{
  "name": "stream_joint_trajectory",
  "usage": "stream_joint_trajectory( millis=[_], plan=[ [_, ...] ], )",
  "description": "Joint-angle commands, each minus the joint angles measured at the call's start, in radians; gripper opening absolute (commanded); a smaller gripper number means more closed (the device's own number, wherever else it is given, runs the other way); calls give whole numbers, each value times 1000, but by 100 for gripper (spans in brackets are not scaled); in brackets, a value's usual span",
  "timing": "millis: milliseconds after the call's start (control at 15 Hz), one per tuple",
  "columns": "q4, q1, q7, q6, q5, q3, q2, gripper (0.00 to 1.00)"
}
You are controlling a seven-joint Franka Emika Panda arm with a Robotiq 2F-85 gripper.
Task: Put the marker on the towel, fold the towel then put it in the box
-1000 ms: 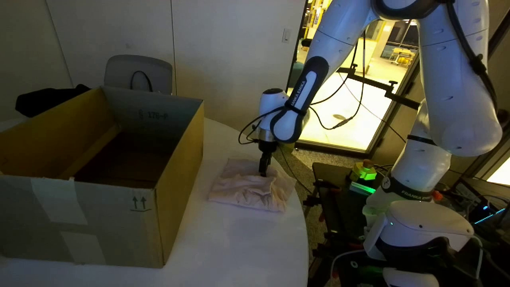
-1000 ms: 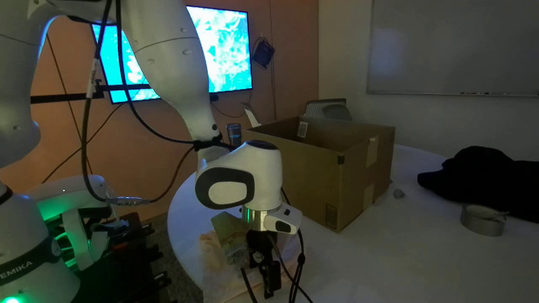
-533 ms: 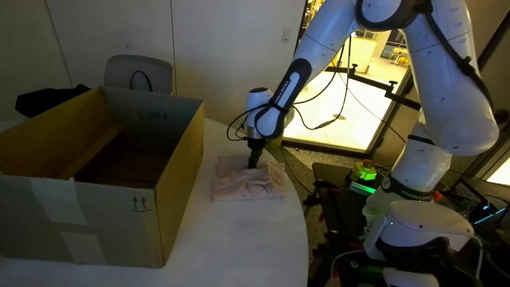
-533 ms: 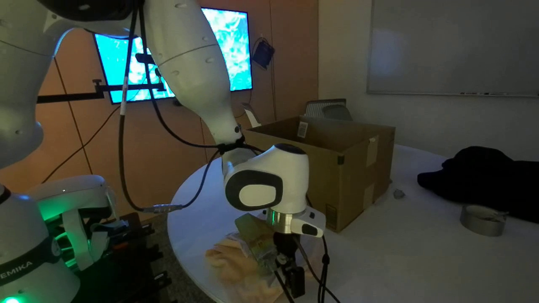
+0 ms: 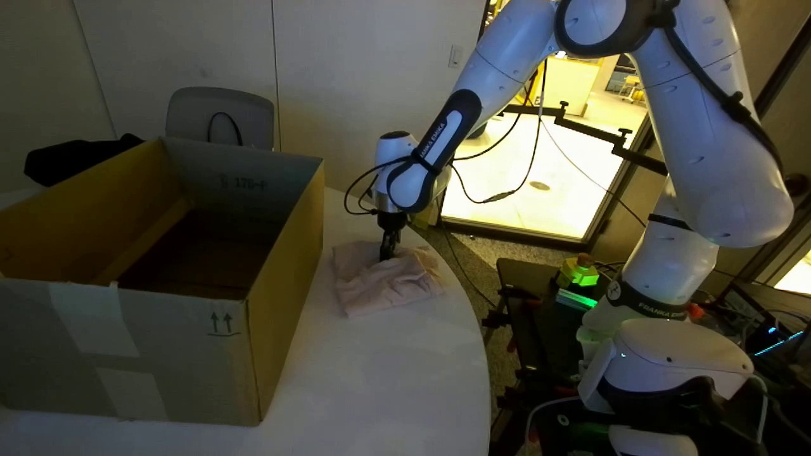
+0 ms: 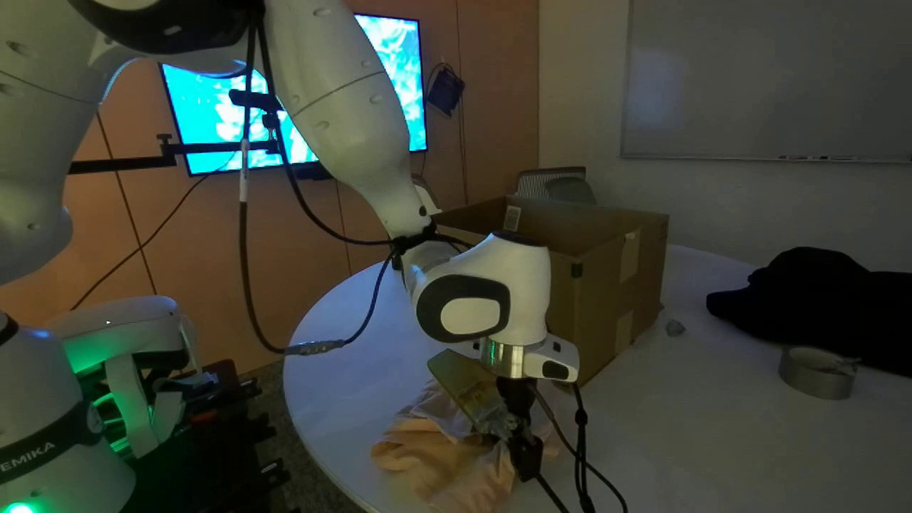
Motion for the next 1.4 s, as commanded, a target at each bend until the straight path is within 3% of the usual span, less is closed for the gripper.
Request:
stream_joint_trajectory(
  millis=[0, 867, 1333],
  plan=[
    [23, 17, -26, -15, 3, -3, -9, 0],
    [-106, 44, -109, -8, -11, 12, -183, 2],
    [-271, 51, -268, 10, 13, 108, -304, 2]
  ],
)
